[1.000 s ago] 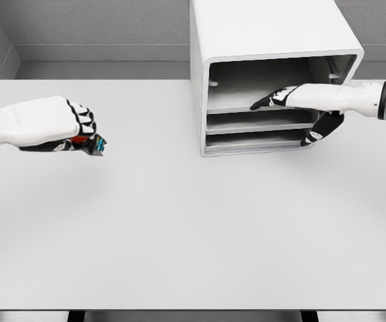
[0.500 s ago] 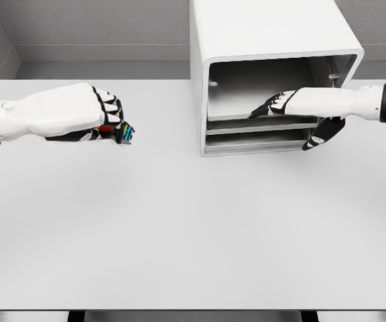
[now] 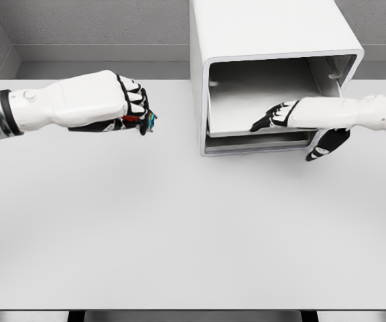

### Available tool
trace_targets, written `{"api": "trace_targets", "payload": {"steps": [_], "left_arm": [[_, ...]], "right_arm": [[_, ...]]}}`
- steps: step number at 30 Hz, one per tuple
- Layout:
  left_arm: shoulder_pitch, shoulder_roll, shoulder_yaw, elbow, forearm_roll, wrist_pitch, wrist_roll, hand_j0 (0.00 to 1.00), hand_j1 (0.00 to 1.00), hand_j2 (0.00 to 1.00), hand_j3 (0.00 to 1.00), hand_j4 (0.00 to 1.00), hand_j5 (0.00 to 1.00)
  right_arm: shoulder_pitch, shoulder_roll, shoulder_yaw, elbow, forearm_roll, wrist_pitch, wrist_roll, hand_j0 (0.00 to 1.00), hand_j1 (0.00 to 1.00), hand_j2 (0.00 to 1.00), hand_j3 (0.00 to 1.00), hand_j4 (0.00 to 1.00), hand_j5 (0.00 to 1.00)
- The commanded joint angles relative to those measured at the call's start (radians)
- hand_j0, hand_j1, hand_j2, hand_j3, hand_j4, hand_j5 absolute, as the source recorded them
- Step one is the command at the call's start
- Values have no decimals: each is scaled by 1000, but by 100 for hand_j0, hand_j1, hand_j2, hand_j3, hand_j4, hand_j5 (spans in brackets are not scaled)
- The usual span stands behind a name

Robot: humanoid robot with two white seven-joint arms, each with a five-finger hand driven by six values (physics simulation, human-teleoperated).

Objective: Slide open multi-storey tabletop storage cabinets and put open load switch and slide close multi-storey tabletop storage cabinets

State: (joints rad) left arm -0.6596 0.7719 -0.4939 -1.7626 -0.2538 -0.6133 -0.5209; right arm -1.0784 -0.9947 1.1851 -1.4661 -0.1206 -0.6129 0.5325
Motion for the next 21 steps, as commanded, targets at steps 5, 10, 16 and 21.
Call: {"api": "trace_targets", "payload": {"steps": [5,10,16,21], "left_arm": [[-31,-51,-43,0,1,2,-4,37,37,37,37,37,37],[-54,-71,-57,0,4,2,-8,37,37,37,37,37,37],[-97,-112,-117,0,4,2,-8,37,37,37,37,37,37],[-114,-117,-120,0,5,2,-7,37,37,37,37,37,37]], "right_arm": [[0,-15,11,-23,-5,2,-2,100,100,100,100,100,100],[-8,-16,13,-10,-14,2,-2,100,100,100,100,100,100],[-11,-13,27,7,-16,44,7,100,100,100,100,100,100],[-12,-7,50,23,-10,67,21,100,100,100,100,100,100]]}}
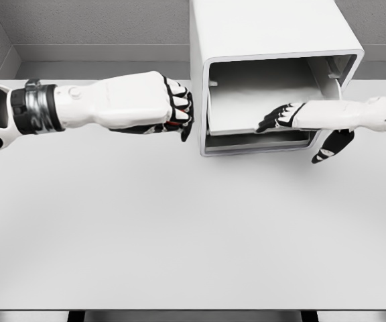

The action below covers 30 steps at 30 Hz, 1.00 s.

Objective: Slide open multi-storey tabletop storage cabinets and put open load switch and slide close multi-storey tabletop storage cabinets

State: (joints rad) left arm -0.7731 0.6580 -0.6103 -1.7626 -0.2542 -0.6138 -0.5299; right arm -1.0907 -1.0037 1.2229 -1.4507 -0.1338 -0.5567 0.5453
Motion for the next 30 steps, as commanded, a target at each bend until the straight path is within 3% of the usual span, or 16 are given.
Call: {"api": "trace_targets", "payload": {"steps": [1,10,19,30], "left_arm": [[0,-3,-3,0,6,3,2,37,37,37,37,37,37],[0,-3,-3,0,7,3,1,37,37,37,37,37,37],[-9,8,-2,0,16,3,2,37,37,37,37,37,37],[-15,11,6,2,46,3,2,37,37,37,37,37,37]], "right_arm": [[0,2,12,7,5,14,8,100,100,100,100,100,100],[-3,-10,13,-56,13,3,28,100,100,100,100,100,100],[-21,-67,10,-126,13,-52,25,100,100,100,100,100,100],[-15,-136,20,-194,13,-54,25,100,100,100,100,100,100]]}}
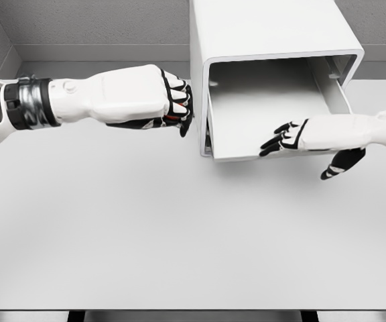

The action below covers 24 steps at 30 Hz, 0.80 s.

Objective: Slide open multi-storey tabletop storage cabinets and put open load switch and slide close multi-storey tabletop storage cabinets

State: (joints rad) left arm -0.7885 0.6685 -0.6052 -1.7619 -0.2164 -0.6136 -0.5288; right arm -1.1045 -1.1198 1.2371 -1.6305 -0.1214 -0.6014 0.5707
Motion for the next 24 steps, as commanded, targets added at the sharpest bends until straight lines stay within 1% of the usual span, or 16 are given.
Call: {"api": "trace_targets", "payload": {"steps": [1,6,8,9,10,11,12,14,16,18,19,21,22,24], "left_arm": [[0,2,2,-1,8,3,1,37,37,37,37,37,37],[-12,-12,4,-1,31,3,1,37,37,37,37,37,37],[-21,-13,1,-1,31,3,1,37,37,37,37,37,37],[-26,-15,-1,-1,35,3,1,37,37,37,37,37,37],[-31,-18,-7,-1,49,3,1,37,37,37,37,37,37],[-29,-47,-7,-1,49,3,1,37,37,37,37,37,37],[-29,-56,-7,-1,49,3,1,37,37,37,37,37,37],[-35,-75,-10,-1,51,3,1,37,37,37,37,37,37],[-38,-95,-12,-1,51,3,1,37,37,37,37,37,37],[-43,-99,-13,-1,51,3,1,37,37,37,37,37,37],[-48,-101,-13,-1,51,3,0,37,37,37,37,37,37],[-51,-128,-16,1,43,3,-3,37,37,37,37,37,37],[-51,-153,-53,5,37,3,-16,37,37,37,37,37,37],[-52,-165,-64,10,35,3,-43,37,37,37,37,37,37]], "right_arm": [[0,-28,5,-15,0,-9,0,100,100,100,100,100,100],[-5,-54,1,-20,-4,-9,-8,100,100,100,100,100,100],[-28,-55,-8,-22,-26,-9,-12,100,100,100,100,100,100],[-40,-57,-8,-22,-57,-9,-12,100,100,100,100,100,100],[-46,-72,-8,-28,-67,-9,-14,100,100,100,100,100,100],[-55,-83,-10,-28,-87,-9,-25,100,100,100,100,100,100],[-67,-94,-8,-28,-96,-9,-25,100,100,100,100,100,100],[-67,-104,-8,-31,-101,-9,-26,100,100,100,100,100,100],[-69,-133,-8,-34,-106,-9,-26,100,100,100,100,100,100],[-97,-137,-8,-42,-112,-9,-45,100,100,100,100,100,100],[-115,-164,-8,-42,-118,-9,-49,100,100,100,100,100,100],[-115,-230,-8,-42,-138,-9,-51,100,100,100,100,100,100],[-118,-268,-8,-42,-142,-9,-64,100,100,100,100,100,100],[-146,-308,-8,-40,-176,-9,-68,100,100,100,100,100,100]]}}
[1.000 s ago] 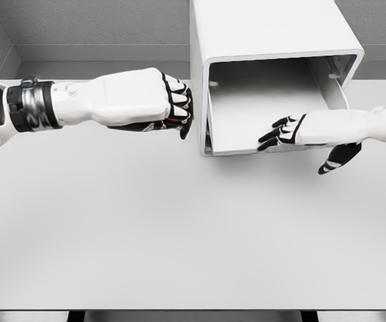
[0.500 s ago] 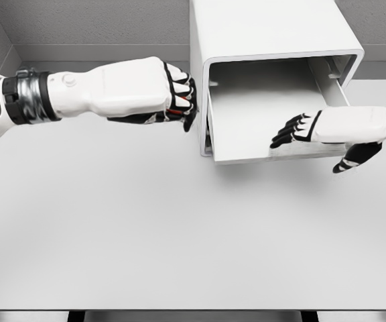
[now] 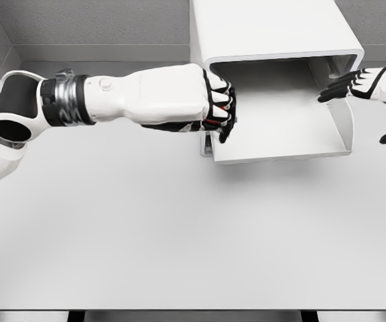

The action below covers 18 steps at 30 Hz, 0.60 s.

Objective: Slide open multi-storey tabletop storage cabinets and put open load switch and slide close multi-storey tabletop storage cabinets

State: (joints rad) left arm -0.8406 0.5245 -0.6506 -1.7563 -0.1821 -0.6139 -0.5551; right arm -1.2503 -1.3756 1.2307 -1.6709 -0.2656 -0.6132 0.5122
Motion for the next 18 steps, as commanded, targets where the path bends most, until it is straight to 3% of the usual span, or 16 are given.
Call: {"api": "trace_targets", "payload": {"steps": [1,4,10,18], "left_arm": [[0,-32,-18,6,1,3,-28,37,37,37,37,37,37],[-6,-58,-18,8,1,3,-56,37,37,37,37,37,37],[-28,-98,-20,18,1,3,-56,37,37,37,37,37,37],[-54,-202,-58,205,-40,3,-56,37,37,37,37,37,37]], "right_arm": [[2,-66,1,0,-32,2,-9,100,100,100,100,100,100],[0,-108,0,3,-34,2,-9,100,100,100,100,100,100],[2,-109,7,5,-32,2,-8,100,100,100,100,100,100],[0,-109,6,8,-18,2,-6,100,100,100,100,100,100]]}}
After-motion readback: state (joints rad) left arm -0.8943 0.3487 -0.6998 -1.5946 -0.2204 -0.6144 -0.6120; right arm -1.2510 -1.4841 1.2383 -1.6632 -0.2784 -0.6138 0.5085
